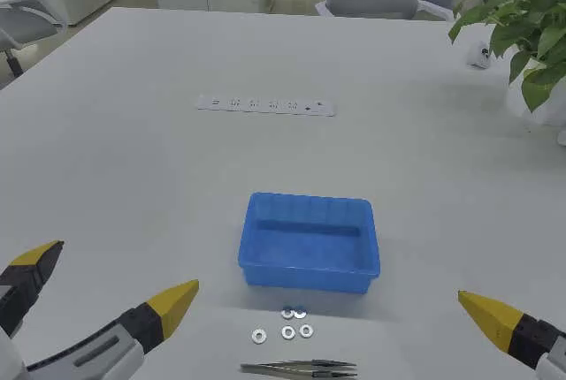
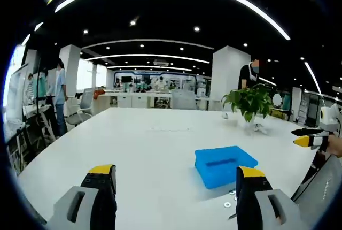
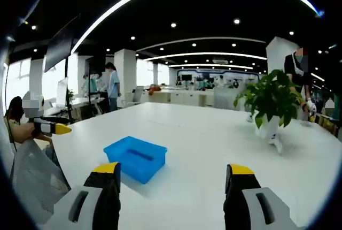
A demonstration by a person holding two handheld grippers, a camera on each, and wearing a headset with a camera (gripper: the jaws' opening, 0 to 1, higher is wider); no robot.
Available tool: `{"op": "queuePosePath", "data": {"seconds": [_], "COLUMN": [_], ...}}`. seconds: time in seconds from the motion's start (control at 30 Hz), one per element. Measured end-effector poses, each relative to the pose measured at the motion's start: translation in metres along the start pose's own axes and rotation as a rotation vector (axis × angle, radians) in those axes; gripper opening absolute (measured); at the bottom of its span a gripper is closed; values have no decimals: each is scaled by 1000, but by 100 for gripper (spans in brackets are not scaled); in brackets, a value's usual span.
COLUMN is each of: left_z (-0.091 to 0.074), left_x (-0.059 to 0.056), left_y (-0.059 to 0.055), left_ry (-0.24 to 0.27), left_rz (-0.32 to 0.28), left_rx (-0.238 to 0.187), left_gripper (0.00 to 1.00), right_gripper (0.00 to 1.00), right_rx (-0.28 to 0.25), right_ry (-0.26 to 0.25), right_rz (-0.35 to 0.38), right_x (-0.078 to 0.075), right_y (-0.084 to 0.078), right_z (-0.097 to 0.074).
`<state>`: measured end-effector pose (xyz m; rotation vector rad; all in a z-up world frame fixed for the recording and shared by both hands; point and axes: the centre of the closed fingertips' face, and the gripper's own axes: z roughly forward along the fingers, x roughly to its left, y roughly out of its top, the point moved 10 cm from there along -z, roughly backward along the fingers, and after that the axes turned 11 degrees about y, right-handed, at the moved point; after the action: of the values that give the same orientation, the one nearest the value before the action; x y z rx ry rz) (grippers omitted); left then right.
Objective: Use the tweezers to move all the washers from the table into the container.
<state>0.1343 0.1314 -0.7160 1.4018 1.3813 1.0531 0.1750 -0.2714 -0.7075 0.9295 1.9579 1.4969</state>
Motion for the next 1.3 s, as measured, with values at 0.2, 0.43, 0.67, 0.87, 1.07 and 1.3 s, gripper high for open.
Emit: {"op": "queuePosePath", "data": {"seconds": [0.2, 0.43, 0.67, 0.87, 1.07, 1.3], "left_z": [-1, -1, -1, -1, -1, -1], "left_x": [1, 0, 0, 1, -1, 0], "left_y": [-1, -1, -3, -3, -3, -3], "left_ry": [1, 3, 5, 2, -9, -9], "left_rz": [-9, -2, 6, -3, 8, 3], "left_rx": [17, 26, 45, 46, 53, 50], "left_gripper": [86, 87, 87, 86, 85, 84], "right_gripper": [77, 77, 77, 77, 77, 76], "right_rx": [-3, -3, -5, -5, -4, 15], "right_ry": [-1, 6, 4, 5, 11, 21], "right_rz": [6, 6, 13, 4, 5, 7], "right_x": [-1, 0, 0, 1, 1, 2], "right_y": [0, 0, 0, 0, 0, -1], "right_z": [-1, 0, -1, -1, 0, 2]}}
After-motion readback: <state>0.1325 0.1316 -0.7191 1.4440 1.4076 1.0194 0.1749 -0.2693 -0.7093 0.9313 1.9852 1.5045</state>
